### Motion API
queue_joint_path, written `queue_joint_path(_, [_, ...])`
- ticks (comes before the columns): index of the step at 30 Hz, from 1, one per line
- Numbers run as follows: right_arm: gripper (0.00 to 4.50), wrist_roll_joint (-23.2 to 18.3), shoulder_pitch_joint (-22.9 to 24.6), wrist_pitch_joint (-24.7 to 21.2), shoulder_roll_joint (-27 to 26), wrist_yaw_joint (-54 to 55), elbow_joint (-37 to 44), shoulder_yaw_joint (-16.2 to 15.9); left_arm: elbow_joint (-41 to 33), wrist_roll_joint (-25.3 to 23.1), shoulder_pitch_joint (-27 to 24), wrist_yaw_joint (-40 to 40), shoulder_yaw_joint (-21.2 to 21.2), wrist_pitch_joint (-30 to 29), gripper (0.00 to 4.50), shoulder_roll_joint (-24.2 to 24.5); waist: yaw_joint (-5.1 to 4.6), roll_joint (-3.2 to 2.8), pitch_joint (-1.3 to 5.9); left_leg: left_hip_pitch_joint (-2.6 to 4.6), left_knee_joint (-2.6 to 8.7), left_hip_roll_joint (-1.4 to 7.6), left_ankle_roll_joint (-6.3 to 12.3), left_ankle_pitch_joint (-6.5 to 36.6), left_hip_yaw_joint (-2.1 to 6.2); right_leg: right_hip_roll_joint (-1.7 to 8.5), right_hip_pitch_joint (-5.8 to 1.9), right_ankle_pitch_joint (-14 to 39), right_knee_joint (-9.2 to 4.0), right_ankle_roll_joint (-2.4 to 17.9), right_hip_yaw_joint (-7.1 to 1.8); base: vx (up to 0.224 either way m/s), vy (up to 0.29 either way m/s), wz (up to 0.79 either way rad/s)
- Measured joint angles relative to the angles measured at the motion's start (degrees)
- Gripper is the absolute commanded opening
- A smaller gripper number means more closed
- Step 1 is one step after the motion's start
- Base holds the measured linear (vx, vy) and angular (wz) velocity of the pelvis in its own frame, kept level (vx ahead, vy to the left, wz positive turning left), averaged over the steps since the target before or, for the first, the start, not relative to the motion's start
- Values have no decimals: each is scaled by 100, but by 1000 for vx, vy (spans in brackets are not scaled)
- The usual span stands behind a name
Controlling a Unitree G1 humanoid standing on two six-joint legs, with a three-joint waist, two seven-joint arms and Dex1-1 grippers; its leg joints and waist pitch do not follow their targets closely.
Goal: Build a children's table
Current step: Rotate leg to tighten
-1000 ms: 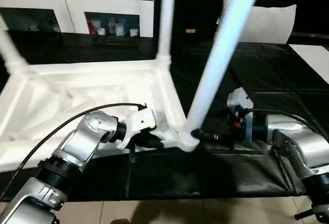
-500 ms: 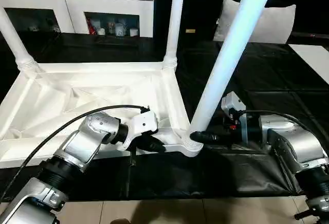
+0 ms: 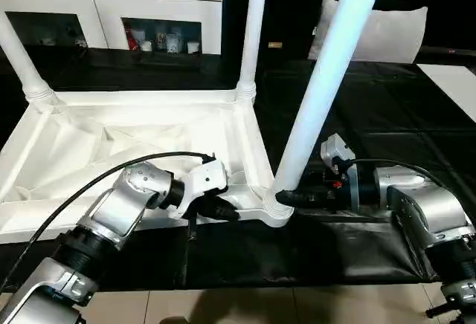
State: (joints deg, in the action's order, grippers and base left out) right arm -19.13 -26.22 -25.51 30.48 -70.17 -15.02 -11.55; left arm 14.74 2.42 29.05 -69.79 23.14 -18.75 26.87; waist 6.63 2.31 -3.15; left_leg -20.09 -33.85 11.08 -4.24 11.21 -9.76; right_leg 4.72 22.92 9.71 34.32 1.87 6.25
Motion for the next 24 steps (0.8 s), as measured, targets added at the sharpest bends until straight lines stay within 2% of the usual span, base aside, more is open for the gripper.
queue_joint_path(3, [196,-34,42,-114,-41,158,37,100,-39,22,-27,125,-105,-261,0,-107,4,0,0,0,-9,0,0,0,0,2,-1,0,7,0,-1,0,0,0])
queue_joint_path(6, [196,-50,216,-331,-178,831,211,429,-34,13,-29,644,-232,-609,0,-440,-8,0,0,1,-27,-1,1,-1,-1,7,-3,-4,14,1,-2,0,0,0])
queue_joint_path(8, [196,-59,378,-656,-378,1533,445,755,15,-3,5,1127,-300,-879,0,-777,-27,0,0,0,-35,-2,1,-1,-3,8,-3,3,11,-32,-5,0,0,0])
queue_joint_path(10, [195,-61,515,-980,-575,2192,677,1089,39,-31,51,1613,-335,-1184,0,-1143,-82,0,0,-2,-38,-2,1,0,-7,8,1,-3,11,-41,-11,0,0,0])
queue_joint_path(12, [195,-34,586,-1142,-776,2675,795,1277,85,-73,96,2034,-367,-1437,0,-1485,-109,-3,1,-2,-35,-3,1,-1,-10,7,4,-4,11,-42,-13,0,0,0])
queue_joint_path(13, [195,195,509,-1241,-1300,3321,830,1351,186,-132,117,2417,-501,-1557,0,-1680,-192,-3,1,-7,-26,-1,-8,-6,-13,0,5,-5,17,-41,-18,0,0,0])
queue_joint_path(15, [195,527,313,-1075,-1937,4144,683,1336,296,-188,161,2781,-714,-1643,0,-1811,-338,-4,1,-10,-18,4,-27,-16,1,-18,28,-12,19,-33,-17,0,0,0])
queue_joint_path(16, [195,552,251,-958,-2020,4319,574,1321,305,-214,165,2912,-733,-1655,0,-1867,-352,-3,1,-13,-6,4,-40,-25,12,-24,31,-13,14,-33,-12,0,0,0])
queue_joint_path(17, [195,552,213,-902,-2031,4365,512,1297,305,-215,165,2970,-736,-1656,0,-1884,-347,-3,1,-11,-1,5,-41,-26,13,-26,31,-13,14,-33,-12,0,0,0])
queue_joint_path(19, [264,549,204,-863,-2060,4405,487,1287,288,-215,164,3002,-732,-1656,0,-1868,-325,-4,1,-11,7,5,-41,-26,13,-27,31,-12,9,-33,-12,0,0,0])
queue_joint_path(22, [277,502,221,-895,-2068,4366,554,1281,211,-215,163,2966,-655,-1643,0,-1773,-312,-4,1,-13,13,5,-34,-21,11,-27,31,-12,-6,-34,-15,0,0,0])
queue_joint_path(24, [304,505,240,-920,-2035,4303,603,1268,182,-218,162,2908,-632,-1633,0,-1722,-312,-4,1,-23,15,5,-29,-17,10,-27,31,-15,-15,-30,-15,0,0,0])
